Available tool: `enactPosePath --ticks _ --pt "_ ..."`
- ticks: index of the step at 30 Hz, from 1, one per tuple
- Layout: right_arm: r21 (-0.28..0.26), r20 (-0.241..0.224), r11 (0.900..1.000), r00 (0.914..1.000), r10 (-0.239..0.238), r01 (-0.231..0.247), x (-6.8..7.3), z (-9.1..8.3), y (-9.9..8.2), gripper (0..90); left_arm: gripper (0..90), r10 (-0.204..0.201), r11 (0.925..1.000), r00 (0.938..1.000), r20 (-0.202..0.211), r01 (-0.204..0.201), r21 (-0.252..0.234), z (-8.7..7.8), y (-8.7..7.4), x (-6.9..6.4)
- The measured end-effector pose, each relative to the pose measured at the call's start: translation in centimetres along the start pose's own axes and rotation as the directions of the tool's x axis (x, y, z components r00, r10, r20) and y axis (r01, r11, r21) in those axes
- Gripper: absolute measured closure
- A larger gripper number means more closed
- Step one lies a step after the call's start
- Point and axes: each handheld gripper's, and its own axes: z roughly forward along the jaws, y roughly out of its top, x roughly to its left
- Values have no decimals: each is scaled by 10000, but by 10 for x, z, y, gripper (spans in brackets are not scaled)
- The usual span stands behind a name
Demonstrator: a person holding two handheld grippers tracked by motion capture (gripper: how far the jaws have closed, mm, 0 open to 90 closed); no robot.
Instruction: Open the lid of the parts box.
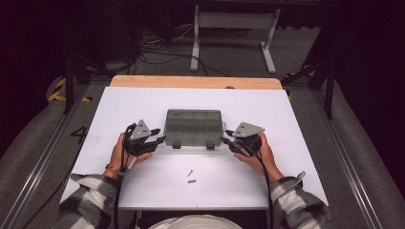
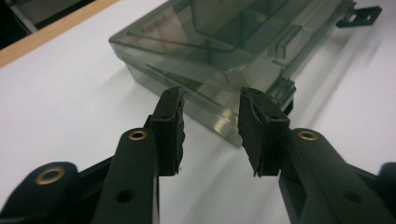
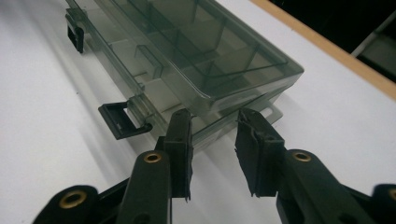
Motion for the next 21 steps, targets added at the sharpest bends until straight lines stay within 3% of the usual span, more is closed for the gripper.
enactPosePath --ticks 2,8,15,21 --pt "-166 228 9993 9992 -340 344 -1 -1 4 667 575 247 9997 9995 -185 -248 -88 2 6 0" --pt "-427 620 9925 9918 -1117 1145 -4 -1 16 721 568 317 9992 9981 -527 -329 -227 6 18 3" --pt "-611 829 9900 9891 -1220 1272 -13 -5 24 799 623 747 9962 9930 -913 -785 -381 8 34 10" --pt "-915 666 9916 9941 -858 917 -24 -4 28 842 691 788 9955 9916 -1026 -838 -454 9 38 18"
